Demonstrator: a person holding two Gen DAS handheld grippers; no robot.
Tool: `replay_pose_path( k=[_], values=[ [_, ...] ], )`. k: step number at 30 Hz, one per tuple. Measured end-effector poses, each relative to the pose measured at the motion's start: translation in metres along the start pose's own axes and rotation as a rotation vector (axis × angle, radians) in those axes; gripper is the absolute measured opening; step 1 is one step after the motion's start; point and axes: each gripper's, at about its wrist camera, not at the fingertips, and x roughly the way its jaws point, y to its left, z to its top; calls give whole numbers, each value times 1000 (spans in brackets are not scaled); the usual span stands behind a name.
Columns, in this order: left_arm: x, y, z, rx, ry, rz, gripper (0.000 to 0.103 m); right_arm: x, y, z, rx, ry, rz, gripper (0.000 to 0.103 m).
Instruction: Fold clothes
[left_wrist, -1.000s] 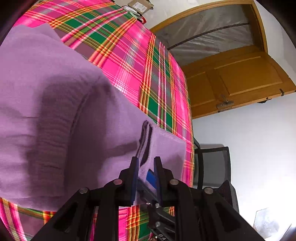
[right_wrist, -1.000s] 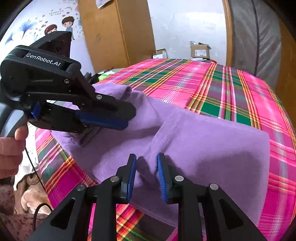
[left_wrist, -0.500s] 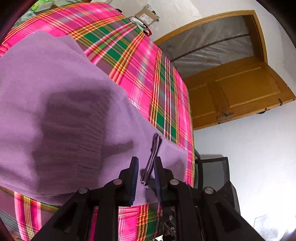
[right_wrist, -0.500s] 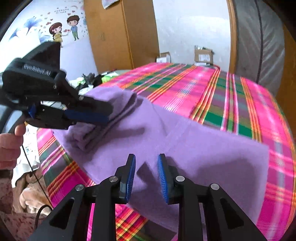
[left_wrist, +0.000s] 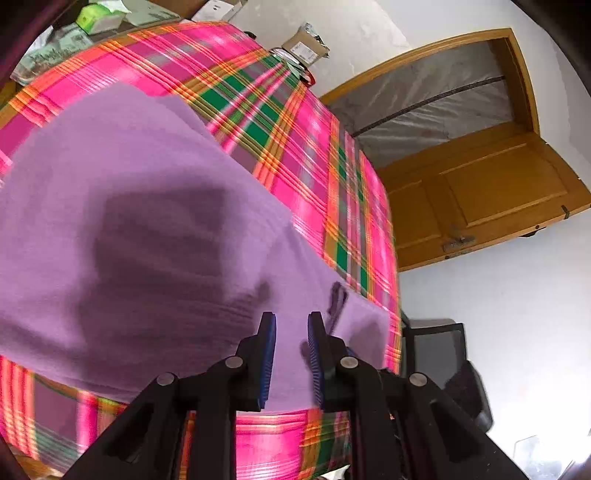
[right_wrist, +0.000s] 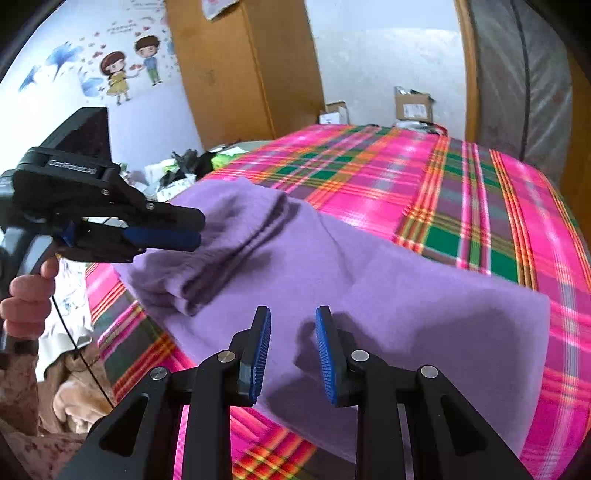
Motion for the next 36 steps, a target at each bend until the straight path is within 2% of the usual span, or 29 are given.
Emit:
replay_pose_path(
  k=[5,10,24,36],
  values=[
    [-25,20,4,-4,-63,74,18,4,25,6,-65,-3,32,27],
    [-47,48,8,-50,-106,118,22,13,46,9,-118,12,60,27],
    [-74,103,2,-159,-128,155,22,40,101,30,-250,19,131,27],
    [-97,128,-17,-207,-145,137,22,66,132,38,-312,52,182,27]
  ],
)
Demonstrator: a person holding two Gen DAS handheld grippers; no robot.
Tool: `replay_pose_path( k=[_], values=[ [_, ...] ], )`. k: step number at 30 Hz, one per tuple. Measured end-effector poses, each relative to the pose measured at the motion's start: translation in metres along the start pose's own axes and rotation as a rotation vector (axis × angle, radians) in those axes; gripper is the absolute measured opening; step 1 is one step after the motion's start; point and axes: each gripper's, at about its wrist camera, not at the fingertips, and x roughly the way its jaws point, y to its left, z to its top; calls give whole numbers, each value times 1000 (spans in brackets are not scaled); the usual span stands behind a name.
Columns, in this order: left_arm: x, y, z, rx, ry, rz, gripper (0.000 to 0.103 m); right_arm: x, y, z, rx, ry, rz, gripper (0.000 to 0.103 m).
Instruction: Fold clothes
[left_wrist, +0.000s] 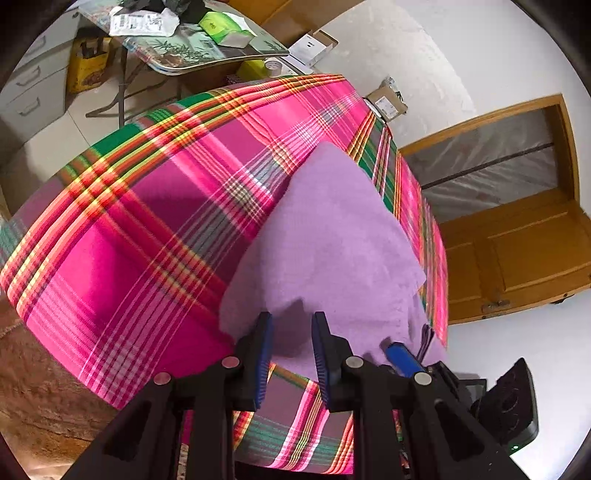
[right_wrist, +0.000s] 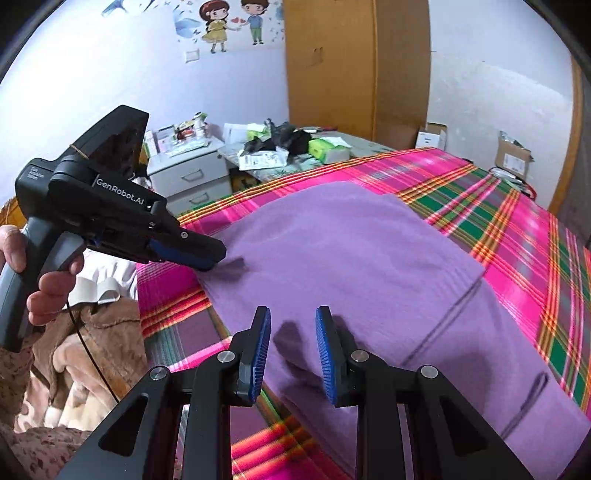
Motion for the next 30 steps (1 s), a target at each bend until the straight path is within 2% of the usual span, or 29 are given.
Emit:
replay_pose_path(
  k=[3,7,10,14,15,17,25,30],
  values=[
    [-8,5,1,-11,-17,-1,22,7,8,4,-25,7,16,27],
    [-21,12,9,-37,-83,25,22,16,19,8,-58,13,41,28],
    [-23,18,14,-59,-90,21,22,23,26,11,-76,24,58,28],
    [-19,20,20,-63,-84,-1,22,35,40,16,-112,36,84,30],
    [-17,19,23,-61,-81,1,22,38,44,17,-125,41,92,33],
    [-13,16,29,-42,-68,8,25,45,53,20,-150,38,100,45],
    [7,22,39,-61,-4,-4,25,69,76,30,-216,60,41,45],
    [13,26,41,-92,31,-73,25,86,90,37,-258,80,-8,45]
  ],
)
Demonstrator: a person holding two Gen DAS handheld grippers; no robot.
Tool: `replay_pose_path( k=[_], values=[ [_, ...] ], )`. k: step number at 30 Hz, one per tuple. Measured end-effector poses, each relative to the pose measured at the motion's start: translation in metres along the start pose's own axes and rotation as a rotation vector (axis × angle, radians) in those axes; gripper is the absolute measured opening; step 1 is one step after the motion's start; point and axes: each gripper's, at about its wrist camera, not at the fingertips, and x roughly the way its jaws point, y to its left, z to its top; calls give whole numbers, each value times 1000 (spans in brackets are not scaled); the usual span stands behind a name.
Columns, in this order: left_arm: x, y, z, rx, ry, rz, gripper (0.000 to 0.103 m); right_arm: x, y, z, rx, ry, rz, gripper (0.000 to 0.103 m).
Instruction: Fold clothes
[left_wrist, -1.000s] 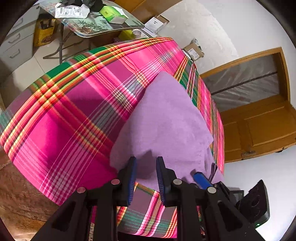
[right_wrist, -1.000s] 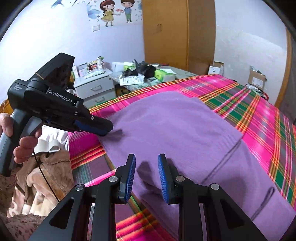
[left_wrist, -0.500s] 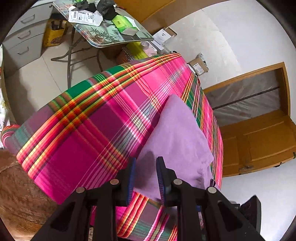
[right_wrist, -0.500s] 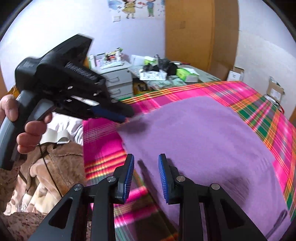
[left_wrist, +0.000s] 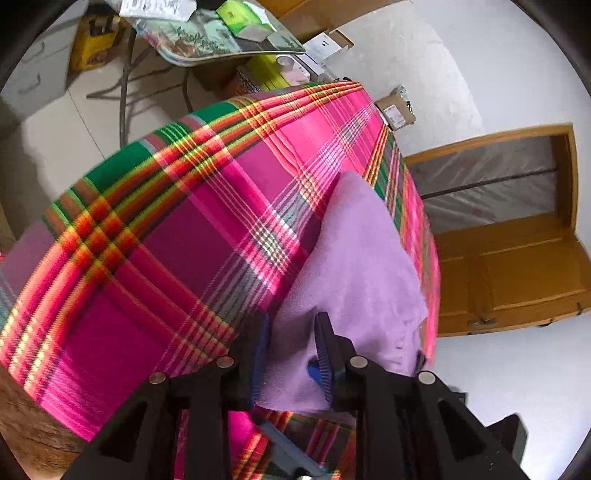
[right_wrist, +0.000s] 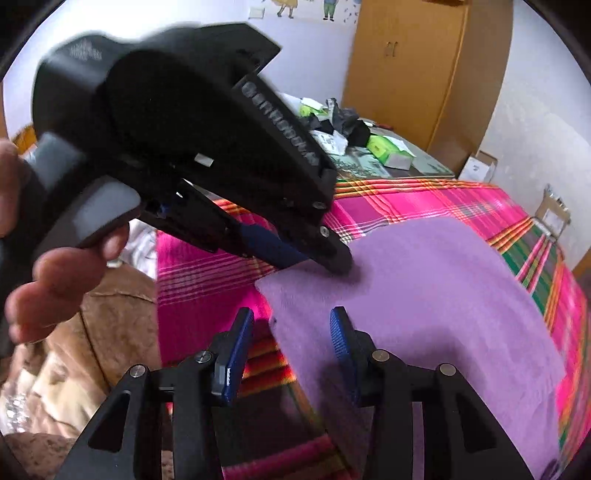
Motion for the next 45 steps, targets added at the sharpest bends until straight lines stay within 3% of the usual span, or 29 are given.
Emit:
replay_pose_path(
  k=[4,9,15,20,36,39,45],
  values=[
    [-2,5,3,-33,9,-60,25,9,7,8,-23,6,-58,45],
    [-3,6,9,-30,16,-52,25,17,12,14,-33,18,-118,45],
    [-2,4,24,-8,0,-40,32,19,8,16,-2,26,-120,41],
    [10,-6,35,23,3,-68,44,16,4,17,6,8,-117,19],
    [53,-40,64,109,127,-47,44,-6,-8,13,36,-57,-93,14],
    [60,-49,71,122,145,-34,40,-8,-11,13,37,-63,-91,14],
    [61,-64,68,159,175,-30,18,-18,-21,15,61,-91,-85,13]
  ],
)
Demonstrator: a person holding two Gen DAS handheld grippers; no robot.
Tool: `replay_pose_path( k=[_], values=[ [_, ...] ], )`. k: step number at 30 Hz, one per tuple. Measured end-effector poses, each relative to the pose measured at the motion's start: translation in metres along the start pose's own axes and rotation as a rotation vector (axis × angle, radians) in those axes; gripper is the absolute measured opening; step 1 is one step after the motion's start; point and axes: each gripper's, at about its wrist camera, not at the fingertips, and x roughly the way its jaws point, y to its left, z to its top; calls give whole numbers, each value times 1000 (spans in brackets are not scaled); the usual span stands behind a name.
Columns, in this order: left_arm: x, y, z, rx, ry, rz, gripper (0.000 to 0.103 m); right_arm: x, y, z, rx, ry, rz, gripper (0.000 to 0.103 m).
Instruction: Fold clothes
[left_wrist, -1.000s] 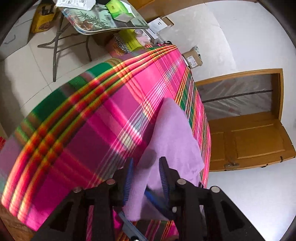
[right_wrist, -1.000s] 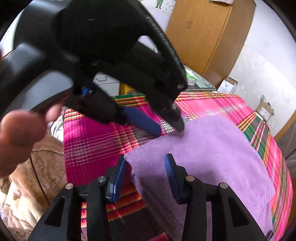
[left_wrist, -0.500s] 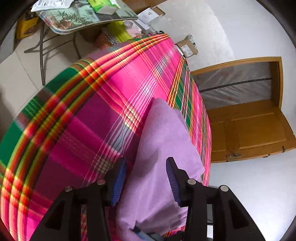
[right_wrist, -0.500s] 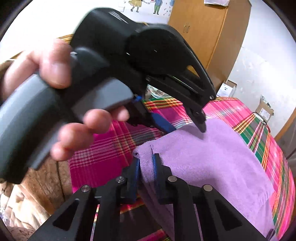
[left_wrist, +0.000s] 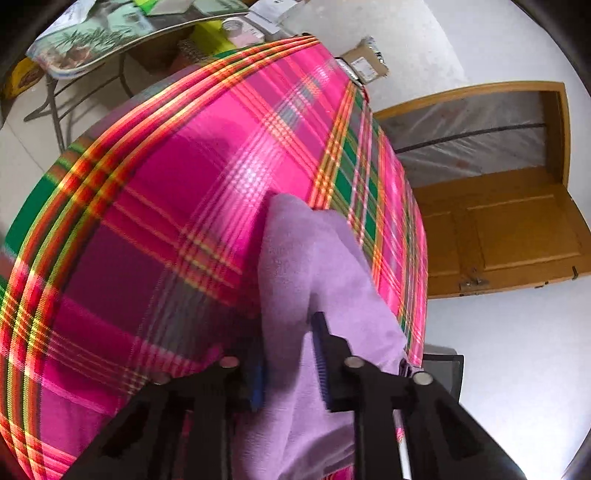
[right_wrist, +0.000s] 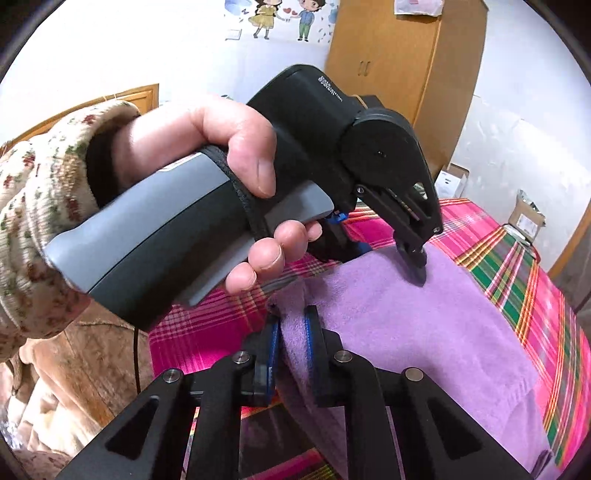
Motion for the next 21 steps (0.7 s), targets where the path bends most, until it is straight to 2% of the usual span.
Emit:
replay_pose_path(
  k=[2,8,21],
  values=[
    [-4,-6,-4,19,-11,0,14,-8,1,-1,10,-13,-1,13],
    [-14,-26,-12,53,-28,2,14,-48,12,-19,33,-57,-7,13],
    [-27,-77,-26,150,-51,22,12,-93,8,-37,69,-133,-51,12]
  ],
)
